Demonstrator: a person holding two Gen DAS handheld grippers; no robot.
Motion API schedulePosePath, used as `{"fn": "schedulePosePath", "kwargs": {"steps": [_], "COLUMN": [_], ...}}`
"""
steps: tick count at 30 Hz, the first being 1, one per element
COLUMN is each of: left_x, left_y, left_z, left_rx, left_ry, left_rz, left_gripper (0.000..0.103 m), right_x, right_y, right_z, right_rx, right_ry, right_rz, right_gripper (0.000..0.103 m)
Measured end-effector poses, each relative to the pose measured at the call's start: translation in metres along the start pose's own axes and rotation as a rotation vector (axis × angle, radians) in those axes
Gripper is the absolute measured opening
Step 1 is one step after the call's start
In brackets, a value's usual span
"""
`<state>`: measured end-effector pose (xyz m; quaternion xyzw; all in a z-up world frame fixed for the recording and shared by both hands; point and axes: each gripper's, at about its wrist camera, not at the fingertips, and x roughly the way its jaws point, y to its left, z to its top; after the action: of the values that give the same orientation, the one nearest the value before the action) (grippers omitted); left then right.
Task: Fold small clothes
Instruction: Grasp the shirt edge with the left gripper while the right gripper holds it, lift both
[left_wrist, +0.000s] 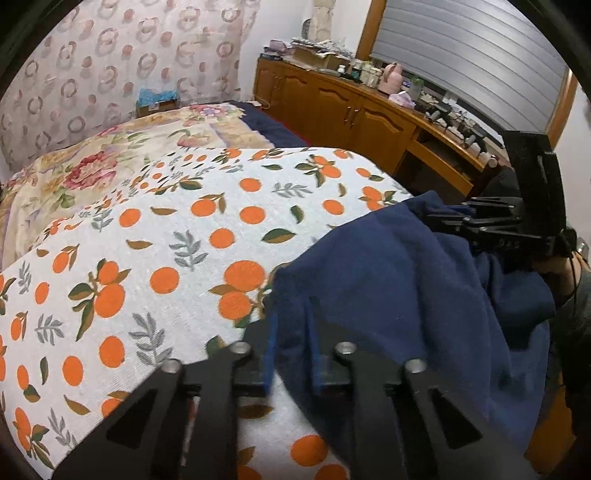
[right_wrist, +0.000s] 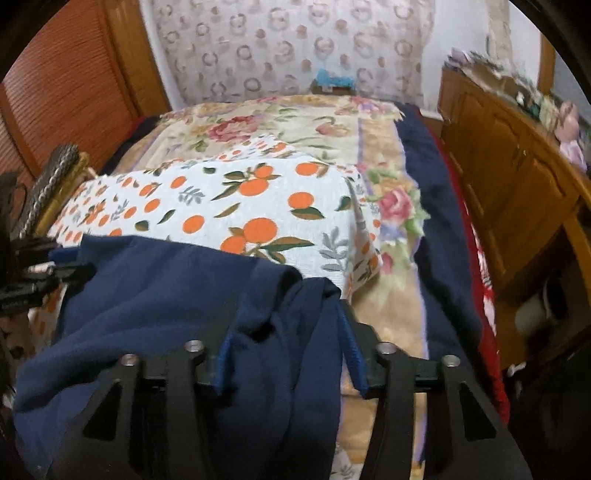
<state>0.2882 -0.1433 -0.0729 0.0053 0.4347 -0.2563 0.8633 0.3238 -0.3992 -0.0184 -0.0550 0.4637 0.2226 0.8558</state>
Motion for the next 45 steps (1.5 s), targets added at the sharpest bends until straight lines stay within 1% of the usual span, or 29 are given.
{"fn": "schedulePosePath", "kwargs": {"steps": [1,2,3,5,7,11,15,16,18,19,20,22,26,27,30,32,34,37,41,43,44,45], "left_x": [-0.002,-0.004,-0.008,-0.018,-0.037,-0.08,-0.137,-0.158,-0.187,-0.207,-0.224,-0.26,-0.33,-0.343,-0.381,-0.404,-0.423,-0.426,-0.407,-0.385,-0.367,-0.342], "left_y": [-0.002,-0.004,-0.007,-0.011,-0.018,-0.036,-0.056,-0.062,-0.069,-0.073,-0.076,-0.081,-0.091,-0.094,-0.101,-0.101,-0.095,-0.08,-0.048,-0.027,-0.014,0.004], "left_z": [0.0,0.001,0.001,0.002,0.005,0.011,0.015,0.016,0.017,0.017,0.018,0.016,0.001,-0.003,-0.014,-0.02,-0.027,-0.026,-0.027,-0.025,-0.021,-0.015], "left_rx": [0.007,0.014,0.021,0.024,0.028,0.048,0.08,0.087,0.108,0.116,0.124,0.139,0.17,0.178,0.214,0.22,0.218,0.202,0.151,0.119,0.104,0.096], "left_ry": [-0.006,-0.015,-0.027,-0.062,-0.109,-0.207,-0.318,-0.358,-0.409,-0.443,-0.471,-0.529,-0.637,-0.655,-0.708,-0.743,-0.774,-0.769,-0.727,-0.69,-0.661,-0.608], "left_rz": [-0.002,-0.003,-0.006,-0.018,-0.037,-0.061,-0.052,-0.045,-0.035,-0.028,-0.018,0.002,0.039,0.044,0.092,0.1,0.108,0.152,0.174,0.184,0.193,0.221], "left_gripper": [0.004,0.004,0.003,0.002,0.002,0.002,0.002,0.002,0.002,0.002,0.002,0.002,0.002,0.002,0.002,0.002,0.002,0.002,0.002,0.003,0.004,0.007], "right_x": [-0.001,-0.001,-0.004,-0.011,-0.025,-0.074,-0.125,-0.142,-0.168,-0.187,-0.198,-0.233,-0.29,-0.303,-0.33,-0.346,-0.36,-0.369,-0.349,-0.323,-0.309,-0.294], "right_y": [0.004,0.007,0.01,0.014,0.015,0.026,0.045,0.053,0.063,0.071,0.076,0.091,0.12,0.129,0.154,0.17,0.182,0.194,0.205,0.206,0.204,0.203], "right_z": [0.0,-0.001,-0.001,-0.002,-0.002,0.002,0.005,0.005,0.004,0.004,0.003,0.002,-0.006,-0.007,-0.01,-0.011,-0.009,-0.009,0.0,0.009,0.014,0.02], "right_rx": [-0.018,-0.032,-0.05,-0.061,-0.062,-0.071,-0.099,-0.108,-0.111,-0.113,-0.115,-0.124,-0.153,-0.168,-0.213,-0.235,-0.248,-0.282,-0.311,-0.31,-0.306,-0.299], "right_ry": [-0.004,-0.007,-0.02,-0.05,-0.101,-0.225,-0.334,-0.373,-0.435,-0.48,-0.506,-0.586,-0.703,-0.728,-0.783,-0.817,-0.849,-0.864,-0.818,-0.774,-0.754,-0.731], "right_rz": [-0.011,-0.01,-0.016,-0.013,-0.012,-0.01,-0.03,-0.038,-0.042,-0.042,-0.044,-0.04,-0.023,-0.013,-0.003,0.01,0.042,0.065,0.074,0.088,0.089,0.083], "right_gripper": [0.027,0.017,0.015,0.012,0.011,0.011,0.01,0.01,0.01,0.01,0.01,0.01,0.009,0.009,0.009,0.009,0.009,0.009,0.009,0.009,0.01,0.01]}}
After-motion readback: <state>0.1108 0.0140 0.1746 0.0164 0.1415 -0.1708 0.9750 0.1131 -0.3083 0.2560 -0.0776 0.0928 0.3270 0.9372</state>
